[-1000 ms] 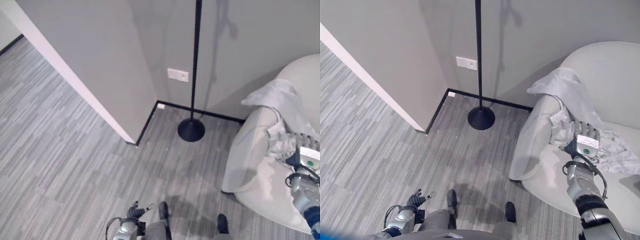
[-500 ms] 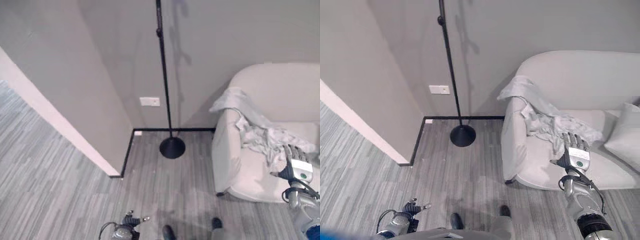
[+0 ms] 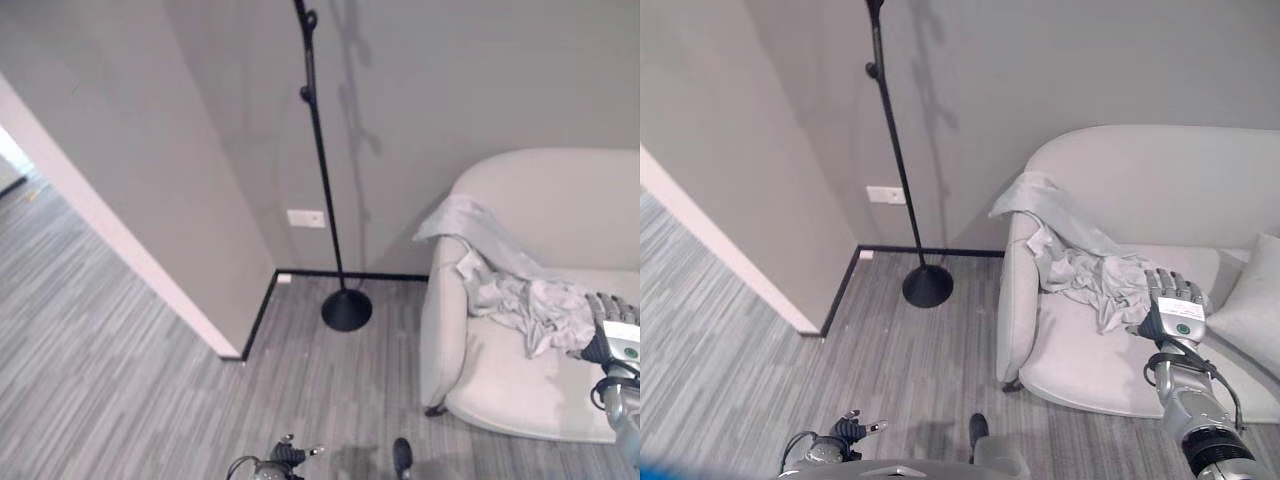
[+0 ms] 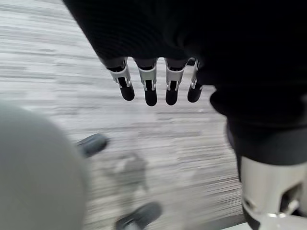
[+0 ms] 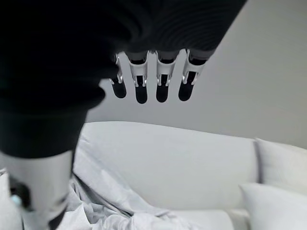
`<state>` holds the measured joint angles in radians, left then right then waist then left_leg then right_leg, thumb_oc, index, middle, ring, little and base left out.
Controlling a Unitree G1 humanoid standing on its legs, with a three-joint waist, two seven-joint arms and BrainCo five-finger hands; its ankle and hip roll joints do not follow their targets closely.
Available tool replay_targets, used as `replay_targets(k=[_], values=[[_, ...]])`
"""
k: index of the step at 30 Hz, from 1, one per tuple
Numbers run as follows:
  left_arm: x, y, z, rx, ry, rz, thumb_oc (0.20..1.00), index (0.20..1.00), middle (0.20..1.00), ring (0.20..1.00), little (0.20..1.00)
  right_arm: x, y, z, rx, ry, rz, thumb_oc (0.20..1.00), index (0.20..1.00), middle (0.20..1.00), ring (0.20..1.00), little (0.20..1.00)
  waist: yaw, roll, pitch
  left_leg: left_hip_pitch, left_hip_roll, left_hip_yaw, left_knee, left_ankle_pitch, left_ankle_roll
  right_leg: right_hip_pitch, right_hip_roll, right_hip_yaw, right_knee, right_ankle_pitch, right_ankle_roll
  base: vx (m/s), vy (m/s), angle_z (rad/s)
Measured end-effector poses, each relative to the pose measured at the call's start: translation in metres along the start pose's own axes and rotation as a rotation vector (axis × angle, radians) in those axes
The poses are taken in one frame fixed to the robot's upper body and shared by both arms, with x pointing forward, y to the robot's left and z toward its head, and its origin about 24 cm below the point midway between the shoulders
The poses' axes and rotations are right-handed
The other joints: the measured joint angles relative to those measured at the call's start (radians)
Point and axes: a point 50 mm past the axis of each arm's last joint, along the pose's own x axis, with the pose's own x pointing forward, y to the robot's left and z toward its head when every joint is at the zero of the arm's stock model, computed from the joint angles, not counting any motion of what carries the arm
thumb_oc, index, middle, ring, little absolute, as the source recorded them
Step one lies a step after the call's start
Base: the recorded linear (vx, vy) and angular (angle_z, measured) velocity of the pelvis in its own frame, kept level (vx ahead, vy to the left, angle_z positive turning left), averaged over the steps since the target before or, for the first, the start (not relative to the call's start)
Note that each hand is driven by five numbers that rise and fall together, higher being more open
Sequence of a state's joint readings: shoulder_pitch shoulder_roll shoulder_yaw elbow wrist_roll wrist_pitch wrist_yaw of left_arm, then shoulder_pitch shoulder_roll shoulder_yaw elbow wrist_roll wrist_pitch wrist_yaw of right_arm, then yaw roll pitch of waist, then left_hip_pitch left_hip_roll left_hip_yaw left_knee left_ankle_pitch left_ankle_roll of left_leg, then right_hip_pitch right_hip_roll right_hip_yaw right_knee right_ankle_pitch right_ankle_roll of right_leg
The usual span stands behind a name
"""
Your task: Hang the clothes on the sofa on the clothes rack.
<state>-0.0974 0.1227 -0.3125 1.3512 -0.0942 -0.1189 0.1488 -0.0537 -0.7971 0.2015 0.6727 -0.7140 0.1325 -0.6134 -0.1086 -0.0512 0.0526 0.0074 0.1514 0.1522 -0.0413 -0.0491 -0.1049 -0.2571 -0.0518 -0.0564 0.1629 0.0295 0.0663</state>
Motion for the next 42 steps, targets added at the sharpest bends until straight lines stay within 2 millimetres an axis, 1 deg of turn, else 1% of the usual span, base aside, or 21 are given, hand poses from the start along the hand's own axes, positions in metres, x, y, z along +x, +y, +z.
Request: replay_targets(k=[2, 6, 11, 13, 14, 15, 16, 17, 19, 20, 22, 24, 25, 26, 30, 33, 36, 37, 38, 39, 42], values=[[0.0, -0.002, 0.005, 0.016, -0.022, -0.008, 1.0, 1.0, 1.0, 1.0, 1.0, 0.012, -0.001, 0.001, 0.029, 0.02, -0.008, 1.0, 1.0, 1.0, 1.0, 1.0, 0.025, 0.006, 0.006, 0.015, 0.023, -0.002, 0.145, -0.013, -0.008, -0.013, 0.001, -0.026, 0.012, -0.001, 0.0, 0.0, -0.151, 0.62], [0.004, 0.002, 0.037, 0.037, -0.137, -0.003, 1.0, 1.0, 1.0, 1.0, 1.0, 0.023, 0.005, -0.003, 0.076, 0.109, 0.037, 1.0, 1.0, 1.0, 1.0, 1.0, 0.049, 0.05, 0.012, -0.008, 0.012, -0.008, 0.052, -0.034, -0.017, -0.138, -0.032, -0.068, 0.116, -0.01, 0.006, -0.05, -0.055, 0.43], [0.004, 0.012, 0.029, 0.035, -0.116, 0.029, 1.0, 1.0, 1.0, 1.0, 1.0, 0.033, 0.0, 0.008, 0.172, 0.13, 0.016, 1.0, 1.0, 1.0, 1.0, 1.0, 0.066, 0.036, 0.021, -0.042, -0.007, -0.032, -0.009, -0.024, -0.02, -0.197, -0.048, -0.067, 0.088, -0.028, 0.028, 0.01, 0.006, 0.37], [0.003, 0.008, 0.03, 0.022, -0.123, 0.027, 1.0, 1.0, 1.0, 1.0, 1.0, 0.046, -0.013, 0.02, 0.199, 0.093, -0.036, 1.0, 1.0, 1.0, 1.0, 1.0, 0.079, 0.071, 0.028, -0.002, 0.005, -0.028, 0.026, -0.034, -0.003, -0.196, -0.016, -0.088, 0.056, -0.028, 0.03, 0.05, 0.017, -0.07], [0.004, 0.011, 0.043, 0.026, -0.174, 0.037, 1.0, 1.0, 1.0, 1.0, 1.0, 0.05, -0.019, 0.029, 0.216, 0.066, -0.063, 1.0, 1.0, 1.0, 1.0, 1.0, 0.099, 0.076, 0.041, -0.042, 0.022, -0.019, 0.011, -0.021, 0.008, -0.313, -0.019, -0.058, 0.282, -0.076, -0.038, 0.06, 0.025, 0.28], [0.003, 0.013, 0.045, 0.035, -0.196, 0.044, 1.0, 1.0, 1.0, 1.0, 1.0, 0.049, -0.019, 0.029, 0.219, 0.062, -0.065, 1.0, 1.0, 1.0, 1.0, 1.0, 0.091, 0.062, 0.039, -0.064, 0.019, -0.022, 0.001, -0.024, 0.004, -0.373, -0.036, -0.026, 0.474, -0.134, -0.047, 0.09, 0.019, 0.78], [0.003, 0.018, 0.045, 0.05, -0.201, 0.052, 1.0, 1.0, 1.0, 1.0, 1.0, 0.046, -0.015, 0.027, 0.211, 0.067, -0.052, 1.0, 1.0, 1.0, 1.0, 1.0, 0.069, 0.033, 0.037, -0.046, -0.002, -0.035, -0.028, -0.026, -0.009, -0.326, -0.074, -0.003, 0.438, -0.201, 0.02, 0.07, -0.004, 0.9], [0.003, 0.016, 0.042, 0.045, -0.188, 0.051, 1.0, 1.0, 1.0, 1.0, 1.0, 0.045, -0.014, 0.025, 0.204, 0.071, -0.046, 1.0, 1.0, 1.0, 1.0, 1.0, 0.072, 0.032, 0.038, -0.033, 0.005, -0.03, -0.047, -0.02, -0.02, -0.288, -0.071, -0.015, 0.367, -0.156, -0.029, 0.09, -0.022, 0.55], [0.001, 0.007, 0.038, 0.033, -0.185, 0.025, 1.0, 1.0, 1.0, 1.0, 1.0, 0.044, -0.015, 0.034, 0.207, 0.029, -0.051, 1.0, 1.0, 1.0, 1.0, 1.0, 0.099, 0.075, 0.046, -0.004, 0.046, -0.027, -0.019, 0.01, -0.016, -0.211, 0.008, -0.015, 0.219, -0.125, 0.028, 0.06, -0.107, -0.19], [0.001, 0.006, 0.038, 0.027, -0.194, 0.022, 1.0, 1.0, 1.0, 1.0, 1.0, 0.044, -0.016, 0.038, 0.21, 0.004, -0.055, 1.0, 1.0, 1.0, 1.0, 1.0, 0.111, 0.079, 0.048, 0.011, 0.042, -0.026, 0.026, 0.023, -0.009, -0.189, 0.019, -0.018, 0.178, -0.119, 0.019, 0.06, -0.134, -0.3], [-0.003, 0.023, 0.069, -0.023, -0.338, 0.052, 1.0, 1.0, 1.0, 1.0, 1.0, 0.037, -0.012, 0.045, 0.218, -0.032, -0.053, 1.0, 1.0, 1.0, 1.0, 1.0, 0.114, 0.008, 0.104, -0.057, 0.013, -0.085, 0.275, 0.026, -0.035, -0.117, 0.019, -0.01, 0.198, -0.084, -0.127, 0.13, -0.103, -0.04], [-0.007, 0.017, 0.077, -0.082, -0.379, 0.028, 1.0, 1.0, 1.0, 1.0, 1.0, 0.034, -0.008, 0.054, 0.233, -0.043, -0.045, 1.0, 1.0, 1.0, 1.0, 1.0, 0.135, 0.021, 0.103, -0.107, 0.009, -0.143, 0.4, 0.082, 0.003, -0.04, 0.077, 0.014, 0.042, -0.081, -0.078, 0.17, -0.041, -0.58], [-0.017, 0.008, 0.099, -0.186, -0.497, -0.017, 1.0, 1.0, 1.0, 1.0, 1.0, 0.031, -0.008, 0.053, 0.2, -0.064, -0.045, 1.0, 1.0, 1.0, 1.0, 1.0, 0.162, 0.033, 0.104, -0.205, 0.054, -0.2, 0.46, 0.103, 0.007, -0.067, 0.056, 0.018, 0.225, -0.168, -0.085, 0.24, 0.061, -0.67], [-0.02, 0.006, 0.109, -0.216, -0.531, -0.039, 1.0, 1.0, 1.0, 1.0, 1.0, 0.03, -0.008, 0.049, 0.192, -0.055, -0.049, 1.0, 1.0, 1.0, 1.0, 1.0, 0.151, 0.0, 0.118, -0.212, 0.044, -0.191, 0.427, 0.082, -0.022, -0.047, -0.002, 0.01, 0.217, -0.163, -0.122, 0.32, 0.115, -0.4], [-0.039, -0.031, 0.141, -0.15, -0.663, -0.239, 1.0, 1.0, 1.0, 1.0, 1.0, 0.026, -0.003, 0.029, 0.148, 0.033, -0.034, 1.0, 1.0, 1.0, 1.0, 1.0, 0.11, 0.049, 0.119, -0.219, 0.031, -0.191, -0.065, 0.087, -0.036, 0.02, 0.024, 0.005, 0.025, -0.132, -0.036, 0.3, 0.255, 0.03], [-0.04, -0.035, 0.157, -0.129, -0.701, -0.257, 1.0, 1.0, 1.0, 1.0, 1.0, 0.038, -0.015, 0.032, 0.163, 0.035, -0.082, 1.0, 1.0, 1.0, 1.0, 1.0, 0.145, 0.067, 0.139, -0.292, 0.053, -0.303, -0.056, 0.073, -0.059, -0.043, 0.073, 0.029, 0.141, -0.106, -0.099, 0.34, 0.352, -0.79], [-0.036, -0.031, 0.151, -0.086, -0.679, -0.233, 1.0, 1.0, 1.0, 1.0, 1.0, 0.034, -0.01, 0.035, 0.159, 0.031, -0.067, 1.0, 1.0, 1.0, 1.0, 1.0, 0.14, 0.041, 0.151, -0.333, -0.005, -0.217, 0.034, 0.078, -0.045, -0.023, 0.029, 0.08, 0.038, -0.11, -0.079, 0.45, 0.517, -0.83], [-0.036, -0.034, 0.151, -0.115, -0.67, -0.235, 1.0, 1.0, 1.0, 1.0, 1.0, 0.035, -0.008, 0.033, 0.133, 0.037, -0.048, 1.0, 1.0, 1.0, 1.0, 1.0, 0.166, 0.087, 0.147, -0.347, 0.005, -0.161, 0.167, 0.033, -0.04, -0.016, 0.04, 0.141, 0.016, -0.161, -0.012, 0.32, 0.406, -1.41], [-0.037, -0.032, 0.152, -0.139, -0.675, -0.228, 1.0, 1.0, 1.0, 1.0, 1.0, 0.034, -0.006, 0.034, 0.132, 0.048, -0.039, 1.0, 1.0, 1.0, 1.0, 1.0, 0.163, 0.09, 0.147, -0.346, 0.013, -0.168, 0.219, 0.006, -0.051, -0.058, 0.038, 0.142, 0.152, -0.176, -0.056, 0.32, 0.377, -1.23], [-0.035, -0.02, 0.151, -0.162, -0.677, -0.193, 1.0, 1.0, 1.0, 1.0, 1.0, 0.029, -0.002, 0.043, 0.156, 0.041, -0.027, 1.0, 1.0, 1.0, 1.0, 1.0, 0.141, 0.065, 0.137, -0.306, -0.008, -0.175, 0.206, 0.029, -0.018, -0.054, -0.038, 0.136, 0.191, -0.164, 0.016, 0.21, 0.2, -0.76], [-0.032, 0.002, 0.149, -0.2, -0.674, -0.121, 1.0, 1.0, 1.0, 1.0, 1.0, 0.019, 0.007, 0.061, 0.21, 0.021, 0.001, 1.0, 1.0, 1.0, 1.0, 1.0, 0.143, 0.043, 0.124, -0.267, -0.049, -0.126, 0.141, 0.084, 0.012, -0.095, -0.104, 0.159, 0.166, -0.153, 0.025, 0.27, 0.249, -0.84]])
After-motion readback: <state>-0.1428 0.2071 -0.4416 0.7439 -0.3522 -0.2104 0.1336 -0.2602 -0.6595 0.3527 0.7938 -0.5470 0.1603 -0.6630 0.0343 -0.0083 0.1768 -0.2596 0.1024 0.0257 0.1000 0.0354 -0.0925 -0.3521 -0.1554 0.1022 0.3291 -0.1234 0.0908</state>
